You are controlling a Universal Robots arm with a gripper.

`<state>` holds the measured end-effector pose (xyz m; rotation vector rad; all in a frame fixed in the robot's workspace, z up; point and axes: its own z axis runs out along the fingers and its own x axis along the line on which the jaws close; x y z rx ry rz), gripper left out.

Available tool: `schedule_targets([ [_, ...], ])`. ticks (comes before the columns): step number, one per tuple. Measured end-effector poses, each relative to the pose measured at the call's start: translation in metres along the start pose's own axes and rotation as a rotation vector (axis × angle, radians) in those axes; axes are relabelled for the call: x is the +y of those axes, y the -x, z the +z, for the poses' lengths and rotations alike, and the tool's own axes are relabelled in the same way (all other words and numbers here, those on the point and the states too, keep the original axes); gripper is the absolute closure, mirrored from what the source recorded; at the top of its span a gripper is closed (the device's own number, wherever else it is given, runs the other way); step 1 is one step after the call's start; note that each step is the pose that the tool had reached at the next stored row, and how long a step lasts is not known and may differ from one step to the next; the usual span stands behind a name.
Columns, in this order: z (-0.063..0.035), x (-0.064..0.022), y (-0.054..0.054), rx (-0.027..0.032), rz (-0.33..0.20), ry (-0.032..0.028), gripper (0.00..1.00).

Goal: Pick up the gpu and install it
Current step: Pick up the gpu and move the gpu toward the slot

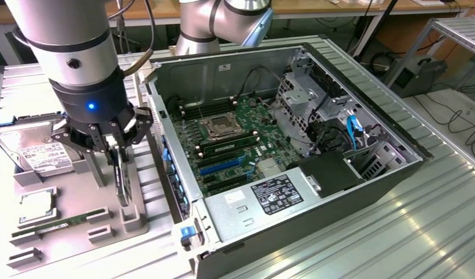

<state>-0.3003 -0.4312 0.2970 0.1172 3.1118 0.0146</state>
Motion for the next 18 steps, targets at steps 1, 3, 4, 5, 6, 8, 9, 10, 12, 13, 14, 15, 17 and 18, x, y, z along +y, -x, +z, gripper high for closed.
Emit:
schedule_targets([
  [1,-0.0004,0.0000,0.0000,0.0001,0.000,0.0000,0.74],
  [3,-0.0009,0.0000,0.0000,0.0000,0.000,0.0001,0.74],
  [4,-0.0013,0.0000,0.0000,0.0000,0.000,-0.0001,0.74],
  [5,-0.0016,0.0000,0.0000,0.0001,0.000,-0.0001,0.74],
  [6,-0.0025,0.0000,0.0001,0.0001,0.000,-0.0001,0.74],
  [8,-0.0039,0.0001,0.0001,0.0002,0.000,-0.0002,0.74],
  [9,-0.0045,0.0001,0.0001,0.0002,0.000,-0.0002,0.74],
  [10,-0.0051,0.0001,0.0001,0.0001,0.000,-0.0001,0.74],
  [12,-0.0064,0.0001,0.0002,0.0001,0.000,-0.0001,0.74],
  [13,-0.0070,0.0001,0.0002,0.0000,0.000,-0.0001,0.74],
  [14,-0.0075,0.0001,0.0002,0.0001,0.000,-0.0001,0.74],
  [15,-0.0082,0.0001,0.0002,0.0001,0.000,-0.0001,0.74],
  [17,-0.0095,0.0001,0.0003,0.0001,0.000,-0.0001,0.74],
  [18,-0.0102,0.0001,0.0003,0.0001,0.000,-0.0002,0.74],
])
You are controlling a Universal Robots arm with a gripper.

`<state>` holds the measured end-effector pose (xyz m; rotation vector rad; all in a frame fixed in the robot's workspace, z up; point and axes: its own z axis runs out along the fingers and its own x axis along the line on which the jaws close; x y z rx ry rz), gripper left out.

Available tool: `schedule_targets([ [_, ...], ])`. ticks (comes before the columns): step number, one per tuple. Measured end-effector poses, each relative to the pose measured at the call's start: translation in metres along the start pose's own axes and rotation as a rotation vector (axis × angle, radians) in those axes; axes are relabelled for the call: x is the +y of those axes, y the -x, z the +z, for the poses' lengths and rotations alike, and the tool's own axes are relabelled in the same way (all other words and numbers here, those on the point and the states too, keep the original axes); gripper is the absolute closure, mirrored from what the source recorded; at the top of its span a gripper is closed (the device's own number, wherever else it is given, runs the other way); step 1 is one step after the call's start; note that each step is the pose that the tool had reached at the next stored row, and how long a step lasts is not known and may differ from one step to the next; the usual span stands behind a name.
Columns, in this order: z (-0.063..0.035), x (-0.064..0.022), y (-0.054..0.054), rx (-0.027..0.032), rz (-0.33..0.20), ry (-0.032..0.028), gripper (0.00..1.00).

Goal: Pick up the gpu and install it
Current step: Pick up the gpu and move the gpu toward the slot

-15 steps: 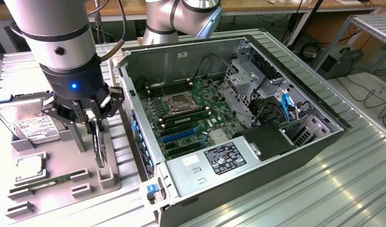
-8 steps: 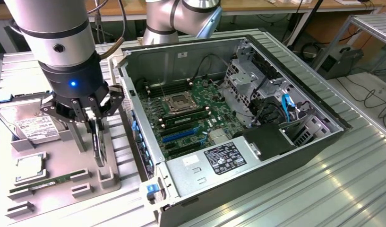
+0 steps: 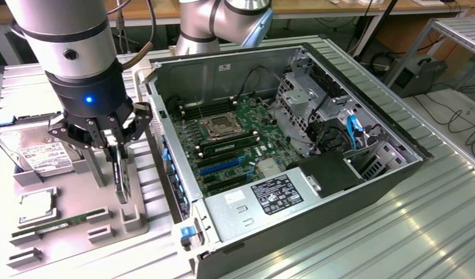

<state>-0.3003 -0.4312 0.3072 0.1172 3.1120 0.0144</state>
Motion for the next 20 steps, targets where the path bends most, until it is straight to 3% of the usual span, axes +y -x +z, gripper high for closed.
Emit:
schedule_targets([
  [20,-0.0138,0.0002,0.000,-0.0001,0.000,0.0001,0.74],
])
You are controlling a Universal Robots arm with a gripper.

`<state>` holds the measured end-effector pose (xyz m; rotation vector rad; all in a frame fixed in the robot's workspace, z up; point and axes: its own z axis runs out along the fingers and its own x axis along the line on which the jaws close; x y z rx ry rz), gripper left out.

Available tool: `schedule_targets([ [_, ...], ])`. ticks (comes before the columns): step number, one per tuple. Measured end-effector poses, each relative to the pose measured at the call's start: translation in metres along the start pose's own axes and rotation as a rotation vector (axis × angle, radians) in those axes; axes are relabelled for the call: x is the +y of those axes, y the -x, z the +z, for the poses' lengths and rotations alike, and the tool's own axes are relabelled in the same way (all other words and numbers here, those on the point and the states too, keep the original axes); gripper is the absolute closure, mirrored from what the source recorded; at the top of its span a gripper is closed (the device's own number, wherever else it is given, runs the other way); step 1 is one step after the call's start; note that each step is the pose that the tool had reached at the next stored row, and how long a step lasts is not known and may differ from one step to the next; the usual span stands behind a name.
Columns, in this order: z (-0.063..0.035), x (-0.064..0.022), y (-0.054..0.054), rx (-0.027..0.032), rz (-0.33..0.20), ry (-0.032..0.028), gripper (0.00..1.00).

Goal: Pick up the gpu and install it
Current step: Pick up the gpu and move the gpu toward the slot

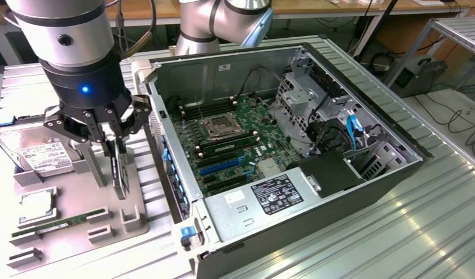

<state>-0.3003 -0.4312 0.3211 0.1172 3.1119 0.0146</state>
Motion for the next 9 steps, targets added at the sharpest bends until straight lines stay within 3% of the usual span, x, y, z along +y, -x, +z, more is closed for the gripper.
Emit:
schedule_targets([
  [9,-0.0092,0.0001,0.0002,0.0000,0.000,-0.0001,0.74],
])
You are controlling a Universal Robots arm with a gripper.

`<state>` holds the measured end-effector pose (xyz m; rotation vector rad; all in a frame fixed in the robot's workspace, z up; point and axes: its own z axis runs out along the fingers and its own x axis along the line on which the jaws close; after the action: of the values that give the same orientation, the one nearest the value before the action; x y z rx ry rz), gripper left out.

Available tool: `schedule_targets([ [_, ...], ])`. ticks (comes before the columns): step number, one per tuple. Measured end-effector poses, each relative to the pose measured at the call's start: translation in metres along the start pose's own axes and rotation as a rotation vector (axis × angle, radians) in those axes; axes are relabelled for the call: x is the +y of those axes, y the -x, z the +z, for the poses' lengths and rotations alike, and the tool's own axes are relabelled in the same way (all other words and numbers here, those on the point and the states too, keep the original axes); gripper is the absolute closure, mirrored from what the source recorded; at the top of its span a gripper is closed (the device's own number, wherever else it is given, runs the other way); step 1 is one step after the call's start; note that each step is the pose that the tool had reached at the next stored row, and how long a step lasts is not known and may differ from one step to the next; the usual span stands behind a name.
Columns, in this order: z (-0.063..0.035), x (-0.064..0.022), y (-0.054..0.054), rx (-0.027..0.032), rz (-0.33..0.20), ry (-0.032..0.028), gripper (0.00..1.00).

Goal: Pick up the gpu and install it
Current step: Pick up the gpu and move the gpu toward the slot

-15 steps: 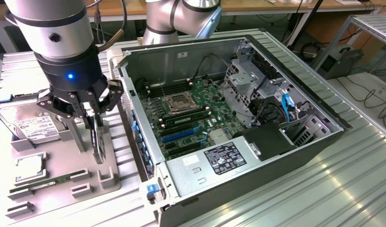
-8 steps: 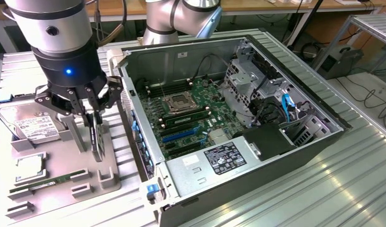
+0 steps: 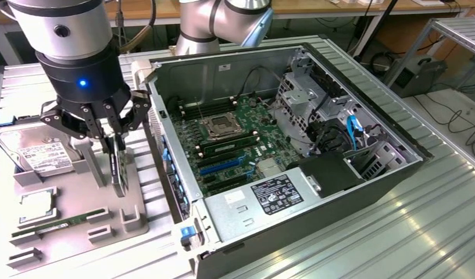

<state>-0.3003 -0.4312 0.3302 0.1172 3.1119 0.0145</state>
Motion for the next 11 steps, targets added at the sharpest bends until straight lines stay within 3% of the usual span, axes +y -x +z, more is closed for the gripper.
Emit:
schedule_targets([
  [11,-0.0088,0.0011,0.0002,0.0000,0.000,0.0001,0.74],
])
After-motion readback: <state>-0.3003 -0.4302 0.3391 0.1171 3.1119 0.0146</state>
